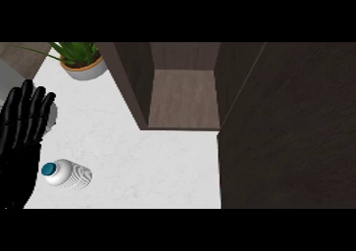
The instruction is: Pick up the bottled water, place it into the cabinet and close the cabinet
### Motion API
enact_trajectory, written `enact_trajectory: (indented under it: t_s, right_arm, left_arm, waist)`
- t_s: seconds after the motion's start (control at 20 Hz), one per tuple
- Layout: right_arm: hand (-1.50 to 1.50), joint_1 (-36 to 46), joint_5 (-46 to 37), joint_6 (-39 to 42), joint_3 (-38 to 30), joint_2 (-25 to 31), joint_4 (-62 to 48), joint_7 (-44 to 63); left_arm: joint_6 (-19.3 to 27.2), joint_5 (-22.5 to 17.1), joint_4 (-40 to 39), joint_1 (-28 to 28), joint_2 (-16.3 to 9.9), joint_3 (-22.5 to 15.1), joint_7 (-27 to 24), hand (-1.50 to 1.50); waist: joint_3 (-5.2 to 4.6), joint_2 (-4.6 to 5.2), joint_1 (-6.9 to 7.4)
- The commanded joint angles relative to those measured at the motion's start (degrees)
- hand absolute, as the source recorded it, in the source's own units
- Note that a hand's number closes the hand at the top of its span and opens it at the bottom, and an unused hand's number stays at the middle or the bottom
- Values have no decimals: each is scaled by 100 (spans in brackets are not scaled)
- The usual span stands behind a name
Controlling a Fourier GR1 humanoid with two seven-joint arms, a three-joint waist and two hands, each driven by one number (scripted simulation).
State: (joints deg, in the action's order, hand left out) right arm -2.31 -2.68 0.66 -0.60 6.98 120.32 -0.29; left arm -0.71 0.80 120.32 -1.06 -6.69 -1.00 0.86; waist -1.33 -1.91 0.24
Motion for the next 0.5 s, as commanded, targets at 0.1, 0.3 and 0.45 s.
enact_trajectory:
  t_s: [0.1,0.3,0.45]
  right_arm:
    - [-150,-166,131,-22,233,-180,728,195]
    - [-150,-626,741,202,573,-440,347,623]
    - [-150,-1155,1055,404,662,-385,694,721]
  left_arm:
    - [-1459,-1927,-61,-273,-702,810,-515,-150]
    - [-2374,-3000,-634,-819,-994,525,103,-150]
    - [-3171,-3981,-856,-1128,-1622,1075,143,-150]
  waist:
    - [114,158,-16]
    - [108,208,11]
    - [121,161,-17]
